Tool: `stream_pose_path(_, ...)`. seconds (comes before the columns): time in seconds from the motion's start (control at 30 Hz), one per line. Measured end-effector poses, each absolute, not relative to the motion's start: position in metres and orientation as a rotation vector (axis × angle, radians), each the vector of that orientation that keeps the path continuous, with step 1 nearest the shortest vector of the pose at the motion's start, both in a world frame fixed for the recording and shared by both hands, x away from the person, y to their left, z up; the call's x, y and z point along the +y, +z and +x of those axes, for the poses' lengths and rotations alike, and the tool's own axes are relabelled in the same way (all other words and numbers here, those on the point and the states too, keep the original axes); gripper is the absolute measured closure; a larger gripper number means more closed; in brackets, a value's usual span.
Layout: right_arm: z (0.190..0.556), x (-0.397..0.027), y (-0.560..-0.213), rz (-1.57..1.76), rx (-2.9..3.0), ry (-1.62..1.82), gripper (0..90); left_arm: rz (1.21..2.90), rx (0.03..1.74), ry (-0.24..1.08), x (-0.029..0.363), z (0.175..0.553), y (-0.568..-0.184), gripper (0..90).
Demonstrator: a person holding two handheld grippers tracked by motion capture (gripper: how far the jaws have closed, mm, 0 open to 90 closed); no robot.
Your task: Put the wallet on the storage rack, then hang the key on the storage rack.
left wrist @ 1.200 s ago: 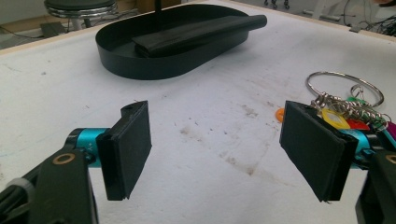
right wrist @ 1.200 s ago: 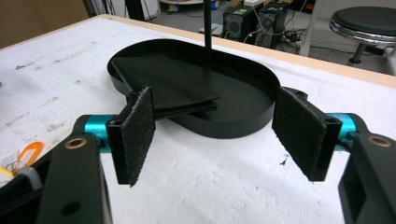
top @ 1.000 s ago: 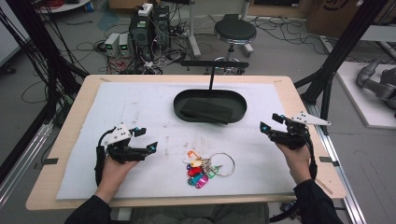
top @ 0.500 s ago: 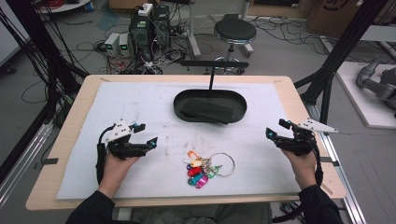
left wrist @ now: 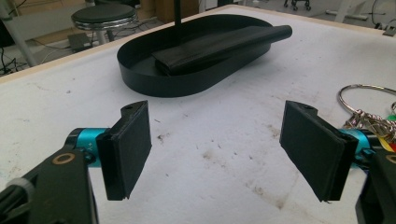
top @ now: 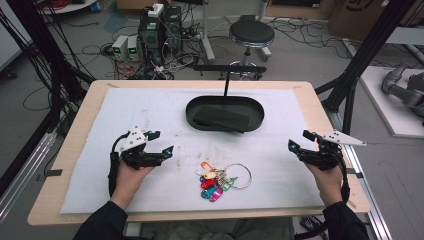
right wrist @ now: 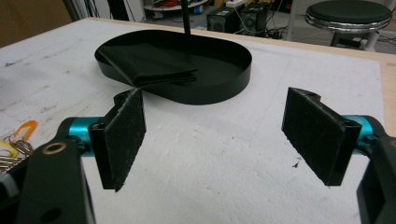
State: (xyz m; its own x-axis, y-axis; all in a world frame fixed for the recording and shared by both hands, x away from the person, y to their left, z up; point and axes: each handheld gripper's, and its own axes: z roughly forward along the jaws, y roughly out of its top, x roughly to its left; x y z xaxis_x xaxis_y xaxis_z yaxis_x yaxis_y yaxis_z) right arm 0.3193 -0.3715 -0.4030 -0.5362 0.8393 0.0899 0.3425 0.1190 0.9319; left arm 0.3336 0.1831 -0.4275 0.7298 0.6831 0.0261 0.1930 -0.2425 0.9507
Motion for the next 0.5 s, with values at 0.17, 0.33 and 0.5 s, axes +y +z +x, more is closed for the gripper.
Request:
stream_pose_path(0.17, 0.318, -0.371, -0.403, 1.135, 1.936, 1.412, 22.1, 1.778, 0.694, 0.521, 0.182, 0.334, -0.427, 24.8)
stream_pose_path(0.33, 0.320, -0.369, -0.402, 1.126, 1.939, 1.418, 24.1, 1.751, 0.668, 0.497, 0.181, 0.333, -0.420, 24.9)
stream_pose_path(0.5, 0.322, -0.368, -0.404, 1.122, 1.951, 1.420, 26.4, 1.783, 0.617, 0.478, 0.171, 0.331, -0.414, 24.9)
